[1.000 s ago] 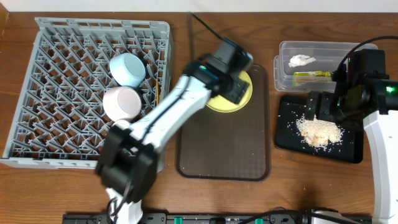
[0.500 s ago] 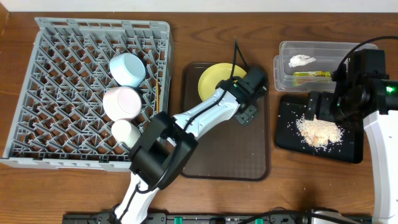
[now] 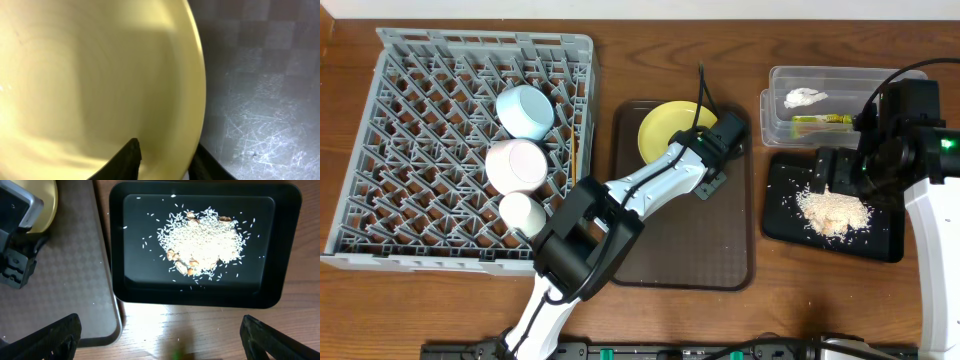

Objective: Sort waste into correct bins and load items into the dishwasher
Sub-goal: 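Grasp the edge of the yellow plate with the left gripper and lift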

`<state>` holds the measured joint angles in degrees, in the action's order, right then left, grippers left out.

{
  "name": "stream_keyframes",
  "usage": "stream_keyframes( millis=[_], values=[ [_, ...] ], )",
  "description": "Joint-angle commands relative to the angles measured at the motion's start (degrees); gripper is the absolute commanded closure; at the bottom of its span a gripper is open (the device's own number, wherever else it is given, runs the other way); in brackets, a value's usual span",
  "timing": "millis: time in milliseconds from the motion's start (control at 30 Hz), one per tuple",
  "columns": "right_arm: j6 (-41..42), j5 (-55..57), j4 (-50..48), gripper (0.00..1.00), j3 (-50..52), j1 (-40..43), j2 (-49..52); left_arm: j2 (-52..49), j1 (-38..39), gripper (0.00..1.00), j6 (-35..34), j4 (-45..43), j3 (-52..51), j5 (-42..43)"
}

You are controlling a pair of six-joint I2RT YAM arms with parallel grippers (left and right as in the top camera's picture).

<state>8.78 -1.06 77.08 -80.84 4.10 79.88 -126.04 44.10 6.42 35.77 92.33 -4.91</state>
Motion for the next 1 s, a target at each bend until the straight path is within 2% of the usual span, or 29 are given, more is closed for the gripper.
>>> stream_keyframes(
  millis=[0, 133, 333, 800, 967],
  values=[
    [0.4, 0.2, 0.1, 0.01, -0.7, 0.0, -0.1, -2.4, 0.0, 0.74, 0.7, 0.9, -0.5, -1.2],
    [0.4, 0.2, 0.1, 0.01, -0.7, 0.0, -0.1, -2.4, 0.0, 0.81, 0.7, 1.4, -0.5, -1.4],
    [0.4, 0.2, 0.1, 0.01, -0.7, 0.0, -0.1, -2.4, 0.4, 0.92, 0.6, 2.1, -0.5, -6.8],
    [0.4, 0.2, 0.1, 0.01, -0.7, 0.0, -0.1, -2.0, 2.7, 0.92, 0.6, 5.5, -0.5, -20.6],
    [0.4, 0.2, 0.1, 0.01, -0.7, 0.0, -0.1, 0.9, 3.0, 0.93, 0.4, 7.0, -0.5, -21.3]
  ],
)
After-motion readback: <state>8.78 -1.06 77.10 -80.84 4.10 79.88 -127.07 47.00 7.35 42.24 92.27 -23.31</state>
